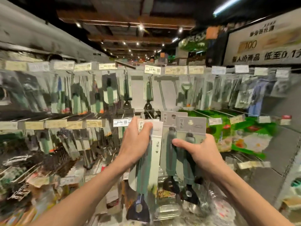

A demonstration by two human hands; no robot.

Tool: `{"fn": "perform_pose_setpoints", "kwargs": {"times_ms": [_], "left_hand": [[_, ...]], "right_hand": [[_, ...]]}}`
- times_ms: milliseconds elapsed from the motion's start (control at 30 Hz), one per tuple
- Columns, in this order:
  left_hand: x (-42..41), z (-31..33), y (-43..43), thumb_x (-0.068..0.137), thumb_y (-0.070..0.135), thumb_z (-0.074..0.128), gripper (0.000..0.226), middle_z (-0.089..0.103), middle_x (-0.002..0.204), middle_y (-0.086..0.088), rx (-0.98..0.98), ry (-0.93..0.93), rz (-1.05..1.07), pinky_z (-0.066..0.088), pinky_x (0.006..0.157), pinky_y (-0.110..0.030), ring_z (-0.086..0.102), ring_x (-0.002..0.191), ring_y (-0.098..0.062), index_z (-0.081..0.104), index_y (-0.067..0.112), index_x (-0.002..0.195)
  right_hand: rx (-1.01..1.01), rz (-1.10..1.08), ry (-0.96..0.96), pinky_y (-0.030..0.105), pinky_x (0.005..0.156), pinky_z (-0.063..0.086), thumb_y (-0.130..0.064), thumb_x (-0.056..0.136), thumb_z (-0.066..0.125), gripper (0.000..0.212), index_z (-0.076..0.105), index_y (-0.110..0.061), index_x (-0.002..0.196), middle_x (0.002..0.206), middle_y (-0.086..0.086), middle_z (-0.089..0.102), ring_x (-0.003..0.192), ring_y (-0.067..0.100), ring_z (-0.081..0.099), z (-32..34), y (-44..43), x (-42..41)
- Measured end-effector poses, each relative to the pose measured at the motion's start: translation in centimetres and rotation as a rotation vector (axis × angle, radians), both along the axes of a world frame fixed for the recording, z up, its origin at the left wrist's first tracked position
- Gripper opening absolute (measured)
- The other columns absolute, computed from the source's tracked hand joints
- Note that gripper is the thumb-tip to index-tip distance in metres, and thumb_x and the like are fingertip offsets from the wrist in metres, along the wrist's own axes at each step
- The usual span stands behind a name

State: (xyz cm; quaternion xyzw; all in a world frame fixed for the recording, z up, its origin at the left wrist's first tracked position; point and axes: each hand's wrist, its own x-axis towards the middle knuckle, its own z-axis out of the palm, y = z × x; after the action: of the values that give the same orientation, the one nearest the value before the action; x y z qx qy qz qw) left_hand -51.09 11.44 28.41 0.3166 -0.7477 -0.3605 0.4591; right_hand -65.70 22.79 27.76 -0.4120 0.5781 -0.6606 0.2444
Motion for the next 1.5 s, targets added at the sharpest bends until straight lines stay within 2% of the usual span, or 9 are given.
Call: {"fn": "perform_pose_setpoints", "kwargs": {"times_ms": [233, 433, 733, 900, 1000, 1100, 1233, 1367, 1500], "left_hand": [[-4.5, 0.1, -8.4, 0.087, 0.026, 0.037, 0.015, 0.052, 0.08, -0.004, 0.052, 0.079, -0.034, 0.039, 0.067, -0.033, 0.047, 0.074, -0.02, 0.041, 0.013, 0.08], [-8.6, 1.5, -17.0, 0.095, 0.008, 0.06, 0.031, 0.077, 0.087, -0.004, 0.253, 0.343, -0.087, 0.061, 0.075, -0.03, 0.074, 0.078, -0.015, 0.051, 0.023, 0.12], [-13.1, 5.1, -26.2, 0.1, 0.018, 0.055, 0.044, 0.075, 0.084, -0.003, 0.115, 0.321, -0.022, 0.049, 0.081, -0.067, 0.057, 0.078, -0.029, 0.046, 0.059, 0.114], [-15.1, 6.6, -28.5, 0.1, 0.015, 0.051, 0.052, 0.065, 0.101, -0.008, -0.004, 0.175, 0.015, 0.055, 0.063, -0.05, 0.055, 0.07, -0.029, 0.04, 0.044, 0.141], [-15.7, 6.7, -28.3, 0.102, 0.017, 0.048, 0.048, 0.056, 0.119, 0.014, -0.133, 0.173, 0.02, 0.057, 0.083, -0.048, 0.062, 0.09, -0.029, 0.039, 0.039, 0.144], [-16.2, 6.9, -29.0, 0.102, 0.016, 0.048, 0.049, 0.051, 0.145, 0.0, -0.324, 0.193, 0.052, 0.05, 0.101, -0.04, 0.061, 0.11, -0.026, 0.04, 0.036, 0.145], [-17.7, 7.8, -30.3, 0.101, 0.012, 0.049, 0.057, 0.06, 0.135, 0.007, -0.429, 0.203, 0.074, 0.051, 0.093, -0.054, 0.054, 0.065, -0.002, 0.035, 0.043, 0.147], [-18.8, 7.8, -32.4, 0.1, 0.009, 0.05, 0.07, 0.048, 0.069, 0.007, -0.553, 0.153, 0.113, 0.045, 0.053, -0.035, 0.036, 0.05, -0.011, 0.021, 0.043, 0.154], [-19.5, 7.3, -33.6, 0.095, 0.0, 0.055, 0.087, 0.04, 0.059, 0.012, -0.674, 0.076, 0.19, 0.035, 0.047, -0.017, 0.044, 0.048, -0.007, 0.006, 0.042, 0.153]], "right_hand": [[-0.022, 0.001, 0.215, 0.007, 0.056, 0.049, -0.023, 0.068, 0.085, 0.04, 0.069, -0.022, 0.105, 0.088, -0.015, 0.076, 0.078, -0.003, 0.071, 0.3, -9.4, -5.7], [-0.028, 0.037, 0.308, 0.003, 0.057, 0.046, -0.012, 0.074, 0.081, 0.029, 0.069, -0.028, 0.093, 0.078, -0.026, 0.073, 0.075, -0.009, 0.069, 2.8, -17.7, -10.5], [-0.061, -0.064, 0.382, 0.009, 0.057, 0.048, -0.025, 0.072, 0.083, 0.024, 0.072, -0.02, 0.093, 0.072, -0.02, 0.074, 0.066, -0.005, 0.069, 5.2, -23.3, -15.1], [-0.068, -0.06, 0.35, 0.011, 0.049, 0.049, -0.023, 0.071, 0.083, 0.029, 0.071, -0.016, 0.096, 0.074, -0.01, 0.076, 0.064, 0.004, 0.071, 5.8, -24.8, -16.4], [-0.1, -0.027, 0.345, 0.009, 0.048, 0.047, -0.019, 0.074, 0.082, 0.025, 0.07, -0.016, 0.096, 0.072, -0.007, 0.075, 0.062, 0.001, 0.07, 5.9, -25.2, -17.0], [-0.108, 0.017, 0.346, 0.007, 0.047, 0.045, -0.016, 0.076, 0.079, 0.019, 0.069, -0.015, 0.093, 0.063, -0.011, 0.072, 0.054, -0.003, 0.065, 5.5, -25.4, -17.9], [-0.106, 0.048, 0.351, 0.008, 0.049, 0.046, -0.018, 0.076, 0.08, 0.016, 0.071, -0.016, 0.089, 0.067, -0.012, 0.074, 0.057, -0.001, 0.067, 5.7, -26.4, -18.8], [-0.103, 0.088, 0.342, 0.006, 0.048, 0.044, -0.018, 0.077, 0.08, 0.014, 0.071, -0.018, 0.088, 0.064, -0.016, 0.072, 0.054, -0.005, 0.065, 6.0, -27.8, -19.1], [-0.095, 0.099, 0.332, 0.007, 0.052, 0.047, -0.021, 0.076, 0.081, 0.015, 0.073, -0.018, 0.089, 0.076, -0.011, 0.076, 0.067, 0.001, 0.071, 6.0, -28.8, -19.6]]}}
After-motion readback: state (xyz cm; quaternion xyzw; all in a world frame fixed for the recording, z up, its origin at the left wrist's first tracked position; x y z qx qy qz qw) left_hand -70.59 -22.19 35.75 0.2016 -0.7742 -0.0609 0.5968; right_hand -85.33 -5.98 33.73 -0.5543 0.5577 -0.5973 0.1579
